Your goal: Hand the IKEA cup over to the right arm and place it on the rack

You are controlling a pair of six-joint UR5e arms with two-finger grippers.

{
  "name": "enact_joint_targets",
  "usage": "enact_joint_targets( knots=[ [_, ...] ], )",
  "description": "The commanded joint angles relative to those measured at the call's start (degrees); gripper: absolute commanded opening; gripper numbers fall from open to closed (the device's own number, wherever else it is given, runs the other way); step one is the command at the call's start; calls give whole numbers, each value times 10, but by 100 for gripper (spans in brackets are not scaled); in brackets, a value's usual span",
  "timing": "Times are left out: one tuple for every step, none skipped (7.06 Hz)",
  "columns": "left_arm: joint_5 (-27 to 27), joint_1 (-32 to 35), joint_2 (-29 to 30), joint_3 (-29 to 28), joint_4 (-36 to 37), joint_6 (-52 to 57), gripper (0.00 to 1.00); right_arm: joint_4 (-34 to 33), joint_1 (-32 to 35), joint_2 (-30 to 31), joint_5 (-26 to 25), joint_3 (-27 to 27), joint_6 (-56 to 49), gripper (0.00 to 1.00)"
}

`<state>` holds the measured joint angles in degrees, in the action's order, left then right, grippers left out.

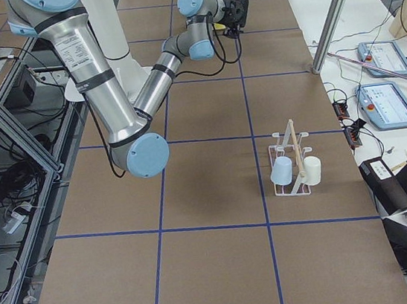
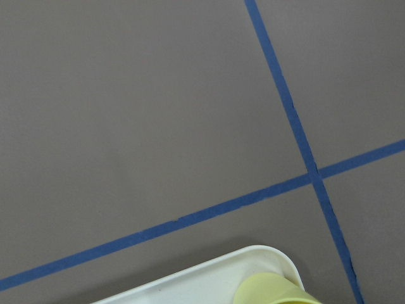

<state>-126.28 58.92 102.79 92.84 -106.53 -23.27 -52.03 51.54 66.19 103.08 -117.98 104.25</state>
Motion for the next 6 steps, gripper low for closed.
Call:
enact_joint_targets(
  knots=[
    [1, -9, -4, -9, 0, 2, 99, 0, 0, 0, 0, -1, 0, 100],
    [1, -9, -11, -7, -1, 9, 99, 0, 0, 0, 0, 0, -2, 100],
    [1, -8, -12, -4, 0, 13, 99, 0, 0, -1, 0, 1, -2, 100],
    [1, -8, -12, -7, 0, 14, 99, 0, 0, -1, -1, 1, -3, 100],
    [1, -9, -21, -6, 0, 22, 98, 0, 0, -1, -1, 1, -2, 100],
    [1, -9, -22, -5, 0, 22, 93, 0, 0, -1, 0, 1, -2, 100]
  ],
)
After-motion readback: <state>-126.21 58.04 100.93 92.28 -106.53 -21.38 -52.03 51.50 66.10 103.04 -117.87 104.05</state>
